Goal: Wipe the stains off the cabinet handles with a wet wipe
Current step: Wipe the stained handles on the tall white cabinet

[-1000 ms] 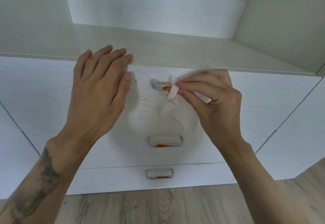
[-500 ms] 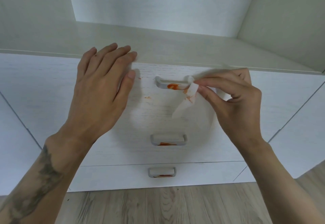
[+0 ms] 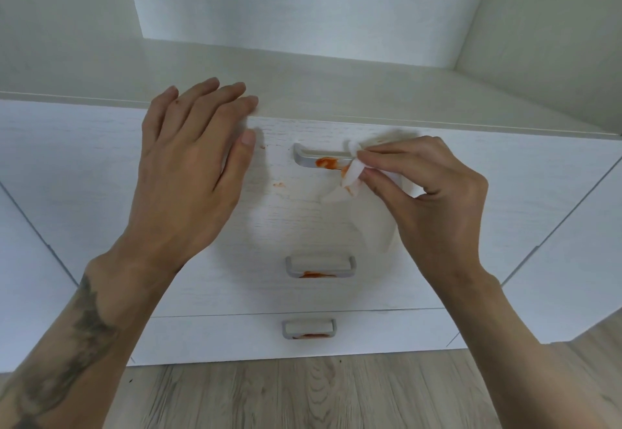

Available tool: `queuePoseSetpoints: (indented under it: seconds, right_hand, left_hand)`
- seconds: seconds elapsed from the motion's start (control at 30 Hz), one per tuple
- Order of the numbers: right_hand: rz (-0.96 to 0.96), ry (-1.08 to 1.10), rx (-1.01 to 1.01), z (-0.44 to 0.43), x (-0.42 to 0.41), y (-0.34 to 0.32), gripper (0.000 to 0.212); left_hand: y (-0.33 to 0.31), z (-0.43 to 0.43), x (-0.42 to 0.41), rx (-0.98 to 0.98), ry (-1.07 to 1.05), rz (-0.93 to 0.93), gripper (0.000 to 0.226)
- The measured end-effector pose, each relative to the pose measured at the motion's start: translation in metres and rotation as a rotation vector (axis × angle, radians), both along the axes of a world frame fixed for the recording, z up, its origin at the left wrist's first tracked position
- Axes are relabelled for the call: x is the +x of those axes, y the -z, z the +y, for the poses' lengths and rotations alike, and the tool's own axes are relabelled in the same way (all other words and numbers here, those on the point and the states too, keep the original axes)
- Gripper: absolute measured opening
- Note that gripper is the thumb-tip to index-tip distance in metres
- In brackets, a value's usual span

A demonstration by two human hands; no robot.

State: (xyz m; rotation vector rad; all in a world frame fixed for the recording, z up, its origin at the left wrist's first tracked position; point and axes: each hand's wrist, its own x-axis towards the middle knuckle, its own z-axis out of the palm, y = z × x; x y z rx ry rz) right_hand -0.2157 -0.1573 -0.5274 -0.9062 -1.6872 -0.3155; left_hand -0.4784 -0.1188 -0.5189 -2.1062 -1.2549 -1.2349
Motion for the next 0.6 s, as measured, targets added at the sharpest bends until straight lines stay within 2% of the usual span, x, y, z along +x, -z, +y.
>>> queuePoseSetpoints:
  seconds: [0.4,0.6]
  right_hand:
    - [0.123,-0.061,-0.008,0.000,-0.027,-0.001,0.012]
    - [0.012,-0.003,0.070,0.005,-0.039,0.003,0.010]
  left_hand:
    - [-0.001,-0.001,0.000,-0.011,-0.006,-0.008,0.040]
    - [-0.002,0.000,-0.001,-0.010,-0.008,0.003,0.041]
